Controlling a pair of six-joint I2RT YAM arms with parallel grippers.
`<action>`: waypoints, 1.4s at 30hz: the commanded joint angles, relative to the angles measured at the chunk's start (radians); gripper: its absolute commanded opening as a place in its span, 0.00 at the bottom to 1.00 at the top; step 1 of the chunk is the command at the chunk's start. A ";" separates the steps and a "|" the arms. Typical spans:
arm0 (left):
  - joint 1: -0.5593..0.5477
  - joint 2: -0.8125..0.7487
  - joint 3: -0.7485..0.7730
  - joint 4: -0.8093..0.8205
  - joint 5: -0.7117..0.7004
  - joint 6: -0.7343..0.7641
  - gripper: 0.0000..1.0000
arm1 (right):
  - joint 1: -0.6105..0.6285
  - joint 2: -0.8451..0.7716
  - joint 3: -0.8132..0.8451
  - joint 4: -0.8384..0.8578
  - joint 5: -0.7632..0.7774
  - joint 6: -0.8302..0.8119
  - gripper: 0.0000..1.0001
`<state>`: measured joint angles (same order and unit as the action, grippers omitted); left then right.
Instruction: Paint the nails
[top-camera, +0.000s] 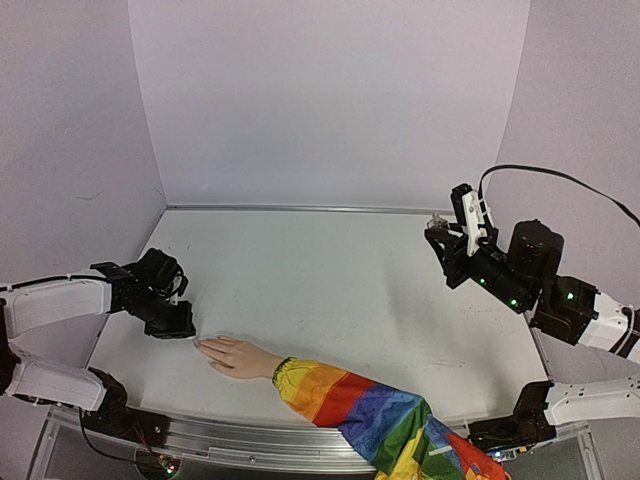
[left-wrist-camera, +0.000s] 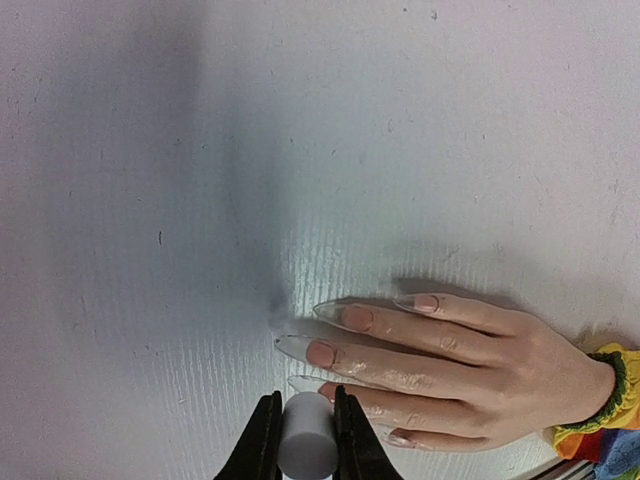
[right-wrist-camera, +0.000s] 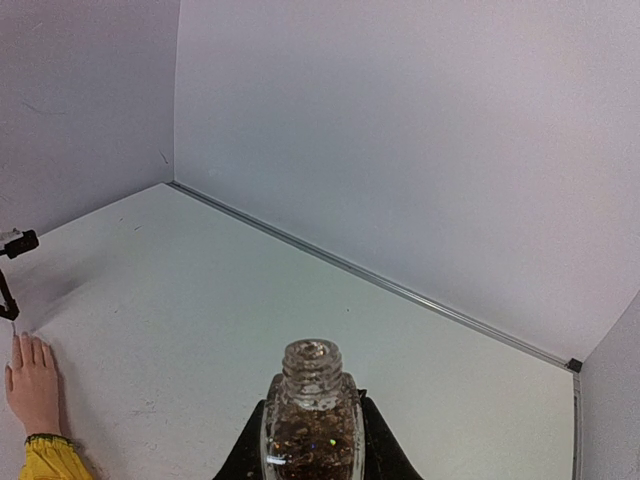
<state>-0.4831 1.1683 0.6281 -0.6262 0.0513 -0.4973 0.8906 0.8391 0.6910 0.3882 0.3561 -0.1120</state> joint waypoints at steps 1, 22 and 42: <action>0.008 0.008 0.025 0.031 -0.018 0.014 0.00 | -0.004 -0.011 0.010 0.061 0.004 0.006 0.00; 0.023 0.016 0.024 0.034 -0.036 0.010 0.00 | -0.004 -0.004 0.009 0.061 0.006 0.006 0.00; 0.024 -0.038 0.048 -0.016 0.047 0.017 0.00 | -0.005 -0.002 0.011 0.061 -0.001 0.006 0.00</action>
<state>-0.4637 1.1263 0.6357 -0.6495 0.0822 -0.4950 0.8906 0.8474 0.6910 0.3882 0.3546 -0.1116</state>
